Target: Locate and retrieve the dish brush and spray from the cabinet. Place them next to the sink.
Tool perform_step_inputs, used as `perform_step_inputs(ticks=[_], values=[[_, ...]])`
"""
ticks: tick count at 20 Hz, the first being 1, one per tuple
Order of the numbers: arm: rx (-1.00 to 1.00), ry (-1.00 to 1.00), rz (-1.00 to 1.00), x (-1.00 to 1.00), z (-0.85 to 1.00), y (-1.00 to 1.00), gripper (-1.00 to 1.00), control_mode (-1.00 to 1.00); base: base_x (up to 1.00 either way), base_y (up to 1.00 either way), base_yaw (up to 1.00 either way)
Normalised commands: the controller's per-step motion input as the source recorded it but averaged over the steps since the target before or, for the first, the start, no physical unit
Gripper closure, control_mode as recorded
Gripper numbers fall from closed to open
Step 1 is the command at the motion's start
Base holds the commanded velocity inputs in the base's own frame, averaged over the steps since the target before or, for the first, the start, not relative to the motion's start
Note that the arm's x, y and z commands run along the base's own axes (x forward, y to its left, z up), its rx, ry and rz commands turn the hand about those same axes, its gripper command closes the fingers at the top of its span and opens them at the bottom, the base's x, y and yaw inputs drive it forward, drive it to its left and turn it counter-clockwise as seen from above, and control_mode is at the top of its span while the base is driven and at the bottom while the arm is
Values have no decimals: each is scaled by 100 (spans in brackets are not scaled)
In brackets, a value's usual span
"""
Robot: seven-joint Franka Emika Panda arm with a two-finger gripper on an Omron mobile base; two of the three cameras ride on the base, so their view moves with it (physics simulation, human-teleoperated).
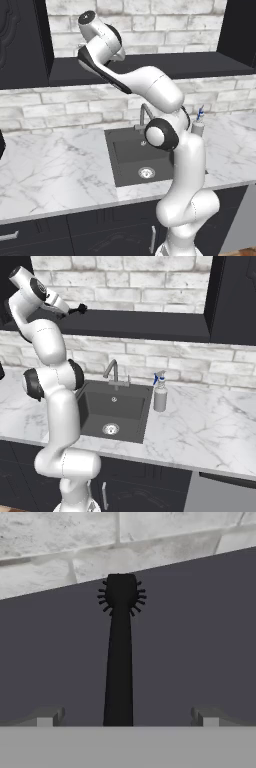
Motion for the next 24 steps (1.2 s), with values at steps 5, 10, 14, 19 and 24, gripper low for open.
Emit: perform_step_inputs(ticks=[5,10,14,19,24], values=[[0,6,-3,44,-3,10,-100,-100,0,0,0],[0,10,-2,24,-7,6,-100,-100,0,0,0],[0,7,-5,0,-18,0,100,-100,0,0,0],[0,1,-3,0,-13,0,100,-100,0,0,0],[0,0,0,1,0,0,100,-100,0,0,0]])
